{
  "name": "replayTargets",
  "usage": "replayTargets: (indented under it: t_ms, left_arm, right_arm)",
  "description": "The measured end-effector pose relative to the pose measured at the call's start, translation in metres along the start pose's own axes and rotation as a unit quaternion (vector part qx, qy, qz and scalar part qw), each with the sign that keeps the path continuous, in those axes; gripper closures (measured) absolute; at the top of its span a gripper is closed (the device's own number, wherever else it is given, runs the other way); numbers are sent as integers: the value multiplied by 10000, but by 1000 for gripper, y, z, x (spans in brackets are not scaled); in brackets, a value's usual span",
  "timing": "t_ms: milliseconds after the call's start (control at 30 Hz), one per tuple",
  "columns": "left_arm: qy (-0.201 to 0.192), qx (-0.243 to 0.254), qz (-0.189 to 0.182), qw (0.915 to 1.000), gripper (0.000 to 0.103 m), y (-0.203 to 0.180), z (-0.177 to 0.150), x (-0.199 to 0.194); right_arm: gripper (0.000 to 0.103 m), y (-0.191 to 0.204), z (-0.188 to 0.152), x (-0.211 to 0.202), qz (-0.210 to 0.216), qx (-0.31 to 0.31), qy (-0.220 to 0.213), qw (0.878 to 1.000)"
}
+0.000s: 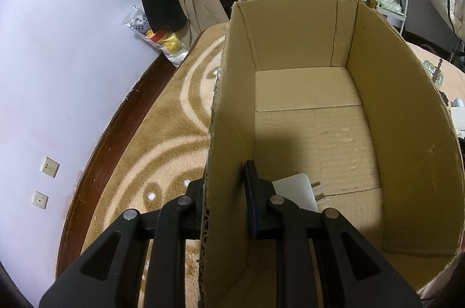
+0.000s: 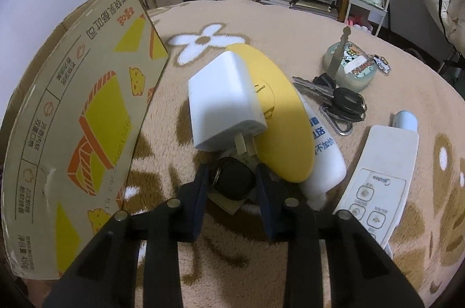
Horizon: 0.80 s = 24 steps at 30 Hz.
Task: Organize rigid objects
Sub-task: 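Move the right tool back to the pile and grasp the black round key fob, then carry the key fob with the right tool over the box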
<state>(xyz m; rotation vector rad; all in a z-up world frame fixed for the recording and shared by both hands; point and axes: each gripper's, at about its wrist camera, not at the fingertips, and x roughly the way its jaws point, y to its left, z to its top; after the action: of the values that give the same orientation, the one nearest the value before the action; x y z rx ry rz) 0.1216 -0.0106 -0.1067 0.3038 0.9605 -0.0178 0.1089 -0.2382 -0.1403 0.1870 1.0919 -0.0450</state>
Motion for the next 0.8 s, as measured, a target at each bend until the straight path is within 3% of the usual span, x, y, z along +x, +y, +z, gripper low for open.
replayTargets:
  t_ms: [467, 800]
  left_arm:
    - [-71, 41, 47, 10000, 84, 1, -3, -6]
    - [-67, 62, 75, 9999, 84, 1, -3, -7]
  right_arm:
    - [69, 10, 9, -31, 272, 166, -512, 9982]
    - [69, 24, 30, -73, 694, 163, -1313, 9888]
